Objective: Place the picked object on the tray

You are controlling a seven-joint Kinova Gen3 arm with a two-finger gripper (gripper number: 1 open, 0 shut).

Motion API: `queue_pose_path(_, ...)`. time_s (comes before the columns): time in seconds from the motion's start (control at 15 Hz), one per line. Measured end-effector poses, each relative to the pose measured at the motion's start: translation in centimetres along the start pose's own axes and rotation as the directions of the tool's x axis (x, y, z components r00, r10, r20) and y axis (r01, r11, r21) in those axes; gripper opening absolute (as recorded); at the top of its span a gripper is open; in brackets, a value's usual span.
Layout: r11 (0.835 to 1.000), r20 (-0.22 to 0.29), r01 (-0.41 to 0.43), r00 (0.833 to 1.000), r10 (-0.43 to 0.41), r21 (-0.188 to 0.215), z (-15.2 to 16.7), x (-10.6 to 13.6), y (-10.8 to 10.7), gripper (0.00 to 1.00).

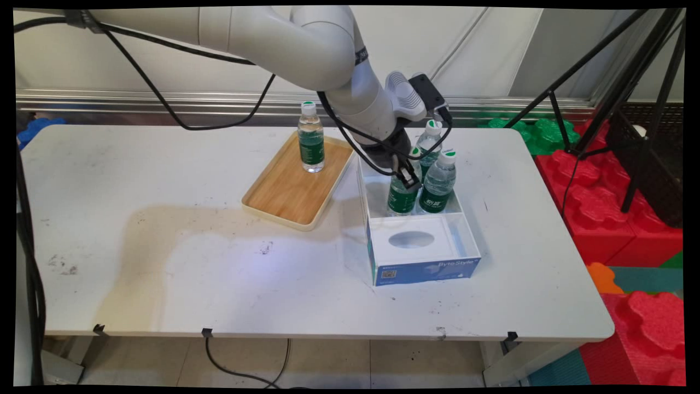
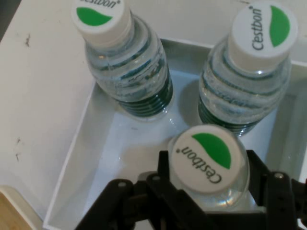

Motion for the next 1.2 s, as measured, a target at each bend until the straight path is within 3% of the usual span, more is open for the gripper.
queue_pose_path(0.53,0.999,-0.041,0.007,0.999,-0.006,0.031,-4.2,-0.3,-0.1,0.00)
queue_pose_path(0.93,0.996,-0.089,0.032,0.996,-0.025,0.085,-11.5,-1.4,-0.3,0.00)
queue_pose_path(1.2,0.992,-0.101,0.050,0.994,-0.038,0.116,-15.7,-3.6,-1.4,0.00)
